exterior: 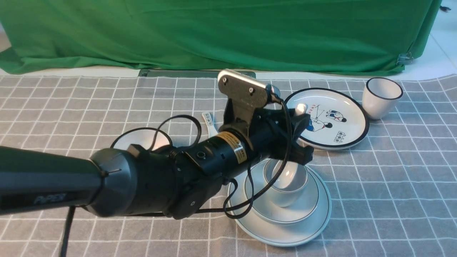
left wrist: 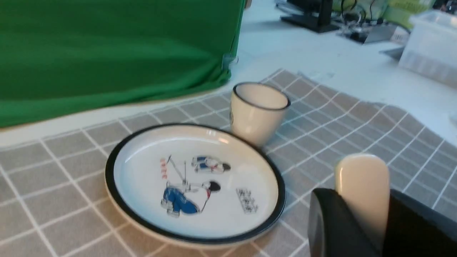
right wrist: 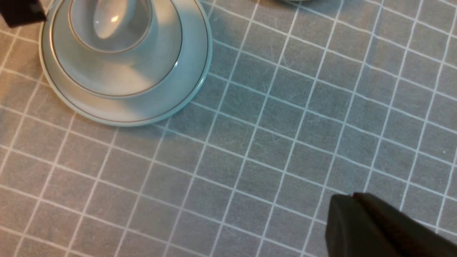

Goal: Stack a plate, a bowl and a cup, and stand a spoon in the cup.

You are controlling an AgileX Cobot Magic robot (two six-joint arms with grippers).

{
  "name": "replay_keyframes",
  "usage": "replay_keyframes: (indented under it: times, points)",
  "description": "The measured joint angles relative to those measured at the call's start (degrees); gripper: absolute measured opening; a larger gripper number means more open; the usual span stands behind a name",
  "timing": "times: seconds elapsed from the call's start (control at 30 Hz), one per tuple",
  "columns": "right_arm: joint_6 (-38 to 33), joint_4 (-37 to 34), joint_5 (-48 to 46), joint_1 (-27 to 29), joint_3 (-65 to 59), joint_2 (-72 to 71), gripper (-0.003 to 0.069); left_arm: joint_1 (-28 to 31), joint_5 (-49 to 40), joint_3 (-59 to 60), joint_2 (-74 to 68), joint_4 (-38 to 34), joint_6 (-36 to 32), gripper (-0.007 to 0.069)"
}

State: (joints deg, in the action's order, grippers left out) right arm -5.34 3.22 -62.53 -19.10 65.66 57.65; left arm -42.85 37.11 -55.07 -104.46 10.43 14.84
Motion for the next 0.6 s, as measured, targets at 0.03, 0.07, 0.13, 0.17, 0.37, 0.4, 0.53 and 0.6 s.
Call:
replay_keyframes:
  times: [0.03,0.07,0.13,0.17,0.37,0.4,0.53,0.6]
  points:
    - [0.0,0.0,0.0,0.0,0.0,0.0,0.0046,0.0,-0.3,0.0,-0.2,0.0,0.0,0.0188]
    - [-0.1,0.0,0.0,0.0,0.0,0.0,0.0048,0.0,-1.0,0.0,-0.5,0.0,0.0,0.023]
    - [-0.1,0.0,0.0,0.0,0.0,0.0,0.0052,0.0,-1.6,0.0,-0.6,0.1,0.0,0.0284]
    - [-0.3,0.0,0.0,0.0,0.0,0.0,0.0053,0.0,-1.8,0.0,-0.6,0.1,0.0,0.0316]
    - [-0.4,0.0,1.6,0.0,0.3,-5.1,0.005,0.4,-21.1,0.1,5.3,-1.8,2.1,0.0347]
    - [-0.4,0.1,1.8,0.0,0.3,-5.6,0.0049,0.5,-22.1,0.1,5.8,-1.9,2.1,0.0347]
    - [1.0,0.2,14.7,0.0,-3.5,-22.7,0.0041,2.7,-43.2,0.2,18.2,-2.0,-0.4,0.0125]
    - [2.6,0.2,21.4,0.0,-7.5,-30.7,0.0041,3.1,-47.0,1.0,24.0,-1.7,-1.0,0.0052]
